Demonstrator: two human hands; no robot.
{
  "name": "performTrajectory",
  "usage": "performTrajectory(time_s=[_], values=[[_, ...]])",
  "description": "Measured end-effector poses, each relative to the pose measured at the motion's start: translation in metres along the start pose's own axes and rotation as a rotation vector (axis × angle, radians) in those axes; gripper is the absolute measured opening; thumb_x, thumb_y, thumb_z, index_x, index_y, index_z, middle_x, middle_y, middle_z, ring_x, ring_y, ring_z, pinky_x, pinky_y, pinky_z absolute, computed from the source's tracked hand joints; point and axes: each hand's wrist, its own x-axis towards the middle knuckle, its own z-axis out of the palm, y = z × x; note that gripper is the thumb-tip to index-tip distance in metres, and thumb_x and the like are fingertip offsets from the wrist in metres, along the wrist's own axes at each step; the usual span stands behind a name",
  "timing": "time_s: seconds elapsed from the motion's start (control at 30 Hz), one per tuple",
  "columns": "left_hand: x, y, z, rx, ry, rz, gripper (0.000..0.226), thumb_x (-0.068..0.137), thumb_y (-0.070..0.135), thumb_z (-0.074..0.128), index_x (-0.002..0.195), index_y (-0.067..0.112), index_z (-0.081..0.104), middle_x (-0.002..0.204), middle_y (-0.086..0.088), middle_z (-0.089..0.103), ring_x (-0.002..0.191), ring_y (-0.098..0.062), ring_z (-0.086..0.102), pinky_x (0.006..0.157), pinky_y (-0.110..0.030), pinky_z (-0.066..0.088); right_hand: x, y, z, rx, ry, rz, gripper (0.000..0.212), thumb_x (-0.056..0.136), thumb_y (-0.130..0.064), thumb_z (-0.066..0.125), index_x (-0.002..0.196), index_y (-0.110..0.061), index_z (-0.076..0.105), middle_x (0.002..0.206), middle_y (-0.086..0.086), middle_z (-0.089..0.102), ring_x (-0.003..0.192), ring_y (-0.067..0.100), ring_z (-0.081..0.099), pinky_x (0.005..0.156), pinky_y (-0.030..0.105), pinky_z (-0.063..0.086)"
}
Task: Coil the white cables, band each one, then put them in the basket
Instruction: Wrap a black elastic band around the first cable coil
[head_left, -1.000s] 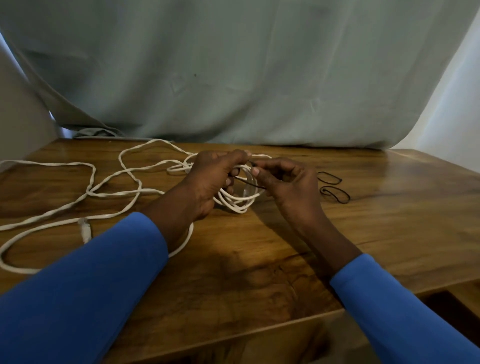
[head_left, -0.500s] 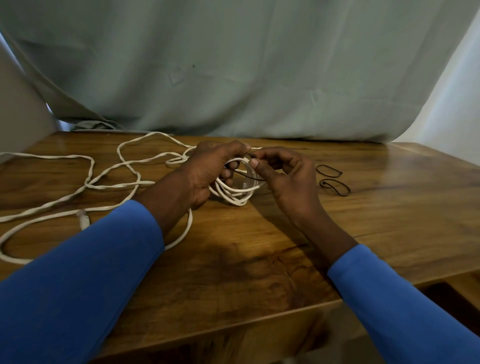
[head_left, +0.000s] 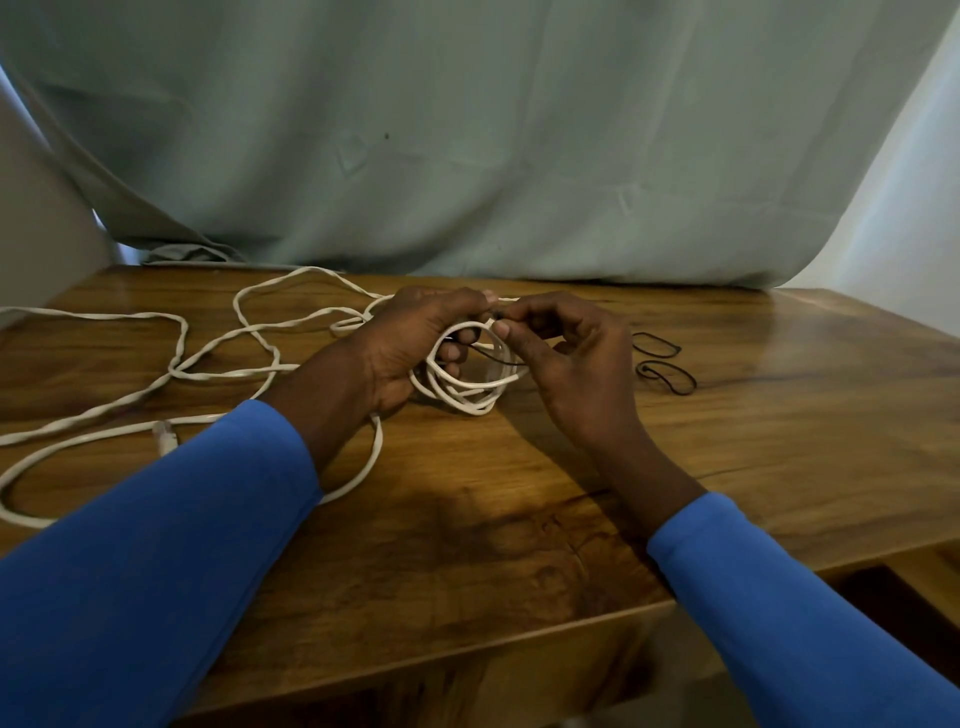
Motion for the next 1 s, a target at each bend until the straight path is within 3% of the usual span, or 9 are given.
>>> performTrajectory(time_s=[0.23,0.43,0.6,0.73,0.83,1.0], values=[[-0.002,-0.001,0.005,0.069,0.012,0.046,0.031,0.095,0.025,0.07,0.066,0.018,0.075,0.062,0.0,0.049,0.043,-0.008,0.039,0.044,-0.019,0.033,-0.001,0.001,0.001,-0.078,0.054,-0.017,0.011,0.084,-0.013,0.083,0.093,-0.009,0.079,0.09,-0.002,0.077,0.084,0.013,0.071,0.071,0.024,0.053],[-0.005,-0.001,0.005,0.026,0.049,0.047,0.022,0.092,0.026,0.074,0.074,0.014,0.072,0.059,0.001,0.05,0.04,-0.006,0.04,0.038,-0.017,0.035,-0.002,0.002,-0.001,-0.239,0.051,-0.096,0.012,0.085,-0.018,0.083,0.097,-0.016,0.081,0.089,-0.003,0.074,0.08,0.01,0.065,0.069,0.014,0.044],[-0.004,-0.004,0.009,0.043,0.078,0.083,0.031,0.091,0.028,0.075,0.062,0.019,0.074,0.057,0.003,0.049,0.042,-0.006,0.038,0.039,-0.017,0.034,-0.003,0.0,0.001,-0.399,0.088,-0.185,0.013,0.091,-0.027,0.077,0.101,-0.02,0.08,0.088,-0.006,0.075,0.081,0.012,0.065,0.072,0.039,0.053],[-0.002,-0.006,0.008,0.036,0.074,0.102,0.03,0.091,0.029,0.074,0.063,0.019,0.074,0.057,0.004,0.05,0.041,-0.005,0.039,0.039,-0.017,0.035,-0.003,-0.001,0.001,-0.443,0.097,-0.183,0.012,0.093,-0.027,0.074,0.103,-0.022,0.076,0.09,-0.007,0.073,0.086,0.015,0.065,0.073,0.042,0.054],[-0.002,-0.007,0.008,0.053,0.057,0.114,0.026,0.09,0.034,0.074,0.07,0.018,0.075,0.058,0.003,0.049,0.04,-0.004,0.037,0.039,-0.017,0.033,-0.002,-0.003,0.0,-0.412,0.128,-0.198,0.006,0.093,-0.024,0.074,0.098,-0.02,0.075,0.09,-0.007,0.07,0.088,0.018,0.062,0.069,0.035,0.049],[-0.003,-0.006,0.011,0.066,-0.012,0.154,0.029,0.096,0.037,0.066,0.1,0.012,0.078,0.058,0.005,0.048,0.041,-0.001,0.038,0.04,-0.012,0.03,0.003,-0.008,-0.003,-0.115,0.17,-0.073,0.007,0.094,-0.019,0.074,0.092,-0.013,0.074,0.085,-0.006,0.072,0.081,0.017,0.069,0.066,0.027,0.047]])
